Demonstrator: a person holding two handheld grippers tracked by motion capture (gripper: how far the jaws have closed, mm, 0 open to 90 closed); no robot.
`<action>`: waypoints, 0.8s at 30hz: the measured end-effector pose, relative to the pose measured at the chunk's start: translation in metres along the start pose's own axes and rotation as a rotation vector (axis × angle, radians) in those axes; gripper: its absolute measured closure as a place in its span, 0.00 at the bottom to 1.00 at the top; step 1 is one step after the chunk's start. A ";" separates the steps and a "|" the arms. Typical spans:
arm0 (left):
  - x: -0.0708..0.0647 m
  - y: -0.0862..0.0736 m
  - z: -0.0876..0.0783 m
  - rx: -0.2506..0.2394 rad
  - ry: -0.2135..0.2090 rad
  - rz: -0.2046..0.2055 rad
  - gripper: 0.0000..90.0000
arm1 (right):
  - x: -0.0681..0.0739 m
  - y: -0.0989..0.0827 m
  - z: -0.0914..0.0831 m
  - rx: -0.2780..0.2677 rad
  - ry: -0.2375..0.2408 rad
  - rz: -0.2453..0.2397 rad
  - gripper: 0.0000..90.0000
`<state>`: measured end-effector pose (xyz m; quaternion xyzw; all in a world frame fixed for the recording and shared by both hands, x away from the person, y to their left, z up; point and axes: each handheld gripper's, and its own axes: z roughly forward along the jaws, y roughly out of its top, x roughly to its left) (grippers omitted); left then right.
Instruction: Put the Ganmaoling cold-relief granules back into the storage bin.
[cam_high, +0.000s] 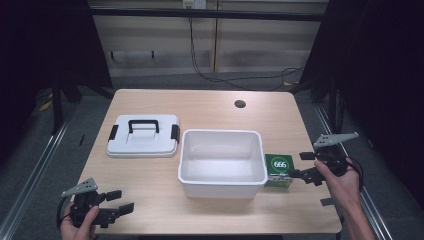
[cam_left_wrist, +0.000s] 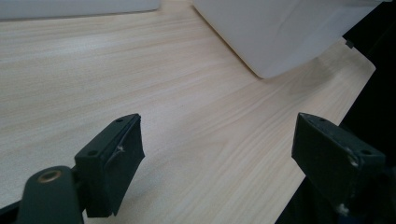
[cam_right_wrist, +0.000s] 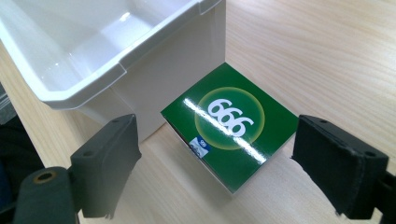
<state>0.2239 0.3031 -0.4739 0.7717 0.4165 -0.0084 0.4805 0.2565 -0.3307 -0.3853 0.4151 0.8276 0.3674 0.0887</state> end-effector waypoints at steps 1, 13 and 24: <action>0.000 0.000 0.000 0.000 -0.001 0.000 0.18 | 0.000 0.002 0.001 0.008 0.000 0.005 0.15; 0.000 0.000 0.000 0.002 -0.008 0.002 0.18 | -0.001 0.024 0.009 0.061 0.026 -0.146 0.15; 0.000 0.000 0.000 -0.005 -0.018 0.013 0.18 | -0.001 0.042 0.017 0.130 0.075 -0.200 0.15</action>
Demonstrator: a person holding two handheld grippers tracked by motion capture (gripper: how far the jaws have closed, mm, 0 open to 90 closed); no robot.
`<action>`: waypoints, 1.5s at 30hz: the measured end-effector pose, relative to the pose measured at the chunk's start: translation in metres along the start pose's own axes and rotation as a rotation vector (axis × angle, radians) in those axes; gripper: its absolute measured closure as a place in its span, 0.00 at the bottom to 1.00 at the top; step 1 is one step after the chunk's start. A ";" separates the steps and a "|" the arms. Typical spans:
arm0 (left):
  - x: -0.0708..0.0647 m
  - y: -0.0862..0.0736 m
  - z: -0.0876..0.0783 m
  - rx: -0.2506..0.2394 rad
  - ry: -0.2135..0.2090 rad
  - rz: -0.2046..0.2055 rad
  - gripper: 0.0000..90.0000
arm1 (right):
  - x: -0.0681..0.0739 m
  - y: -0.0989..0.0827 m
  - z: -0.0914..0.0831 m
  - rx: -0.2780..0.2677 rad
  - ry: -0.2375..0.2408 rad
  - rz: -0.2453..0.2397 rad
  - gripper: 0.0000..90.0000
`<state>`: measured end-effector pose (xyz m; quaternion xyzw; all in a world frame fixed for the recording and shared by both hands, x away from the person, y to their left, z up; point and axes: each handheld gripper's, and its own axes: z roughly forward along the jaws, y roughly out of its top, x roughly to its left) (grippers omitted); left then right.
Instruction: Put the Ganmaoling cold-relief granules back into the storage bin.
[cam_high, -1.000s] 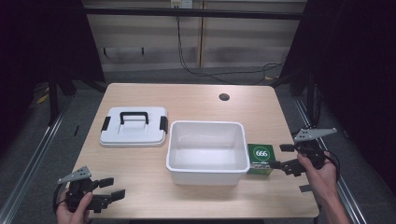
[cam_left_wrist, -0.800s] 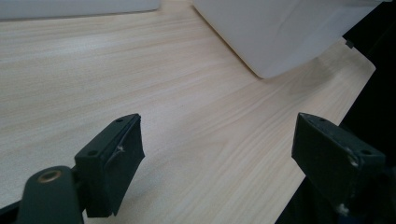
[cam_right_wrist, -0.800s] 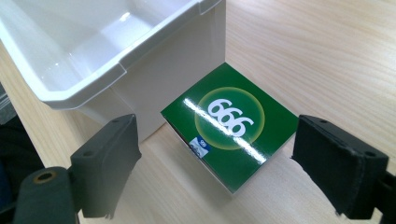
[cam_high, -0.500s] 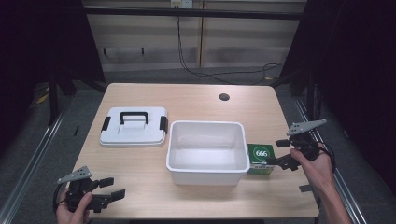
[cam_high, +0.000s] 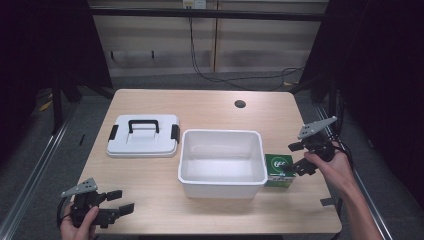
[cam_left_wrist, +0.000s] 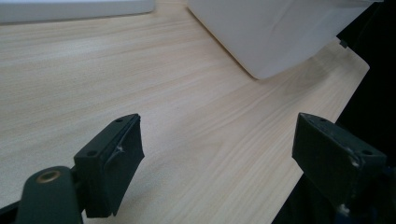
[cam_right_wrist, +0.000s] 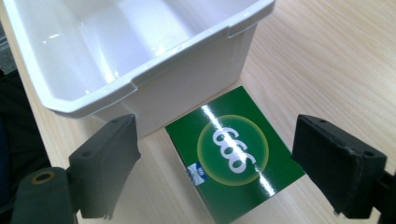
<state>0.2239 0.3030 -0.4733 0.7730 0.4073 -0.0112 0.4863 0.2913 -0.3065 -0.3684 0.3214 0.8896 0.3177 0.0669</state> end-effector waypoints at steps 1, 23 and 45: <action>0.000 0.000 0.000 -0.001 0.000 -0.002 0.18 | -0.002 0.002 0.001 0.015 -0.010 0.005 0.15; 0.000 0.000 0.000 0.004 0.008 0.001 0.18 | -0.011 0.017 0.020 0.213 0.095 -0.133 0.15; 0.000 0.000 -0.001 0.001 0.020 -0.008 0.18 | -0.011 0.036 0.040 0.346 0.150 -0.286 0.13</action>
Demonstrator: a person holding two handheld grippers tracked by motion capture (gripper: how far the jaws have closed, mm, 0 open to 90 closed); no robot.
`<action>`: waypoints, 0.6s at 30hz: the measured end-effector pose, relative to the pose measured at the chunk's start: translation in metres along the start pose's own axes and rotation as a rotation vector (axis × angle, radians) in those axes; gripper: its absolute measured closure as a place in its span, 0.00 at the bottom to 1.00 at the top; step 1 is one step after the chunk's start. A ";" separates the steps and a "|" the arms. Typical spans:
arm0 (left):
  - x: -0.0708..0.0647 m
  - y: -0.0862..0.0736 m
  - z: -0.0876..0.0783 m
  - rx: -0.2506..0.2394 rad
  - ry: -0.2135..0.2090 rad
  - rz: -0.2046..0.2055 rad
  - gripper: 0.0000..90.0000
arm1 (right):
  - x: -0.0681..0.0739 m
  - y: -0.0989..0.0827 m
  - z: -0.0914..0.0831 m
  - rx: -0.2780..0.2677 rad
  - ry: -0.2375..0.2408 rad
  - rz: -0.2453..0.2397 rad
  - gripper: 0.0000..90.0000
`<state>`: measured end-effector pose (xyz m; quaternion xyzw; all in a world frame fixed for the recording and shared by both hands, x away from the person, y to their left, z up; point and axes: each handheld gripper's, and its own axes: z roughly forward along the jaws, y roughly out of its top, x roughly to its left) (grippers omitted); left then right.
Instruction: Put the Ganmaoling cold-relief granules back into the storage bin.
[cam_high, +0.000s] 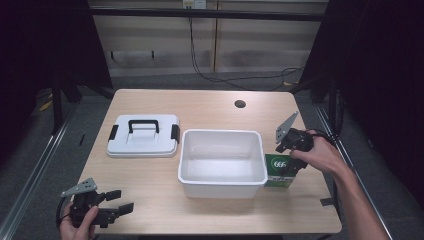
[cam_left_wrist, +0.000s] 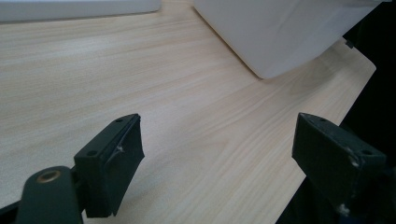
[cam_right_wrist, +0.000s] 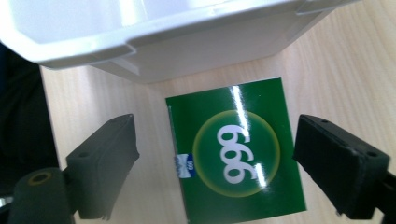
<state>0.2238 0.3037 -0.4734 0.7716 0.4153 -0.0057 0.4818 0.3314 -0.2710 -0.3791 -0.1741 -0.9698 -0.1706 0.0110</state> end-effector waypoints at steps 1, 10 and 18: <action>0.000 0.000 0.000 0.002 -0.002 0.003 0.18 | 0.000 0.001 0.001 0.011 -0.007 -0.009 0.10; -0.001 0.000 0.001 0.009 -0.013 0.011 0.18 | -0.004 -0.001 0.012 0.095 -0.015 -0.068 0.09; 0.000 0.000 0.001 0.014 -0.013 0.010 0.18 | -0.004 0.002 0.020 0.153 -0.047 -0.105 0.09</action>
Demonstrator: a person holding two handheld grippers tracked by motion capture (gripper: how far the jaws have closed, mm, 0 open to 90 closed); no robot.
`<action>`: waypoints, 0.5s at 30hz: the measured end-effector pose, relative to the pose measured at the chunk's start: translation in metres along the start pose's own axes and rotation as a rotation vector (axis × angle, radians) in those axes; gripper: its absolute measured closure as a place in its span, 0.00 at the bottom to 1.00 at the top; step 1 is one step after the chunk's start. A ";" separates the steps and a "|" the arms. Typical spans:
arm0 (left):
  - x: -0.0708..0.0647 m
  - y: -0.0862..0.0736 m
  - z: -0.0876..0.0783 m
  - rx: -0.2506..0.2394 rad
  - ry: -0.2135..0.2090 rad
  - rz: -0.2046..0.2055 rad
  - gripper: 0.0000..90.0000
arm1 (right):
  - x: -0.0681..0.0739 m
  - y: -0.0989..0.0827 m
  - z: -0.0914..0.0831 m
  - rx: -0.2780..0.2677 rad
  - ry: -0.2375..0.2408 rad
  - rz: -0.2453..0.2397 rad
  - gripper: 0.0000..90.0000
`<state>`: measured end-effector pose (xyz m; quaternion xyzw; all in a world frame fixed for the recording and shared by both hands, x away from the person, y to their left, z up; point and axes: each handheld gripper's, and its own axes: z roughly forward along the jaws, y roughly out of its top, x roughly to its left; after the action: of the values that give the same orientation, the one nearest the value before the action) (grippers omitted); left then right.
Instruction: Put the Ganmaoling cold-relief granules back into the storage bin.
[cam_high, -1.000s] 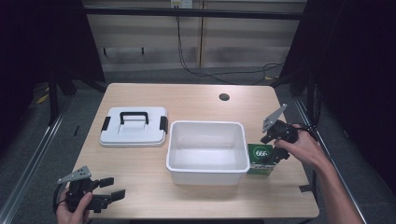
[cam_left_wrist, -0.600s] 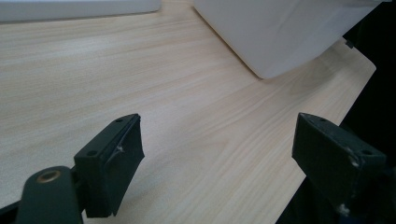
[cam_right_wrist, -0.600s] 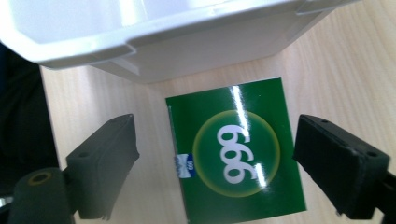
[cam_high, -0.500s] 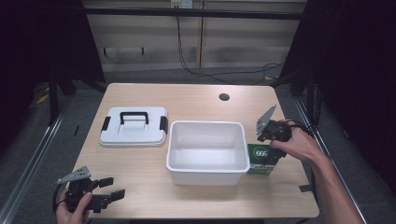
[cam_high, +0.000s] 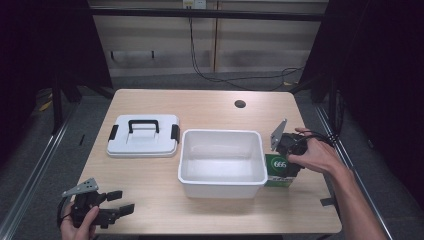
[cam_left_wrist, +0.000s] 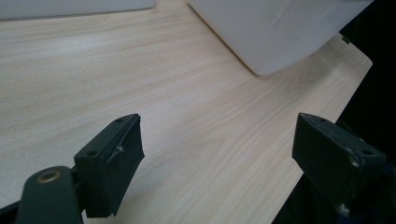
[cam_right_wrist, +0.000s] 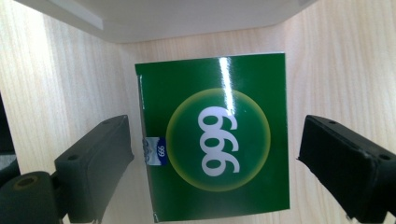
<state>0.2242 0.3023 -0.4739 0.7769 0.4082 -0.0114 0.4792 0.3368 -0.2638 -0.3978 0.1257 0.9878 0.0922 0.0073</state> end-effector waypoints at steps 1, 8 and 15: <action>0.000 0.000 0.000 -0.001 0.002 0.001 0.18 | 0.000 0.001 0.001 0.001 0.003 -0.020 0.09; 0.000 0.000 0.000 -0.002 0.005 -0.005 0.18 | -0.002 0.005 0.009 0.058 0.019 -0.047 0.10; 0.001 0.000 -0.001 -0.005 0.003 -0.006 0.18 | -0.005 0.006 0.020 0.110 0.033 -0.060 0.10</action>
<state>0.2242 0.3031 -0.4741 0.7744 0.4113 -0.0108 0.4807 0.3442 -0.2557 -0.4168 0.0949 0.9946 0.0398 -0.0132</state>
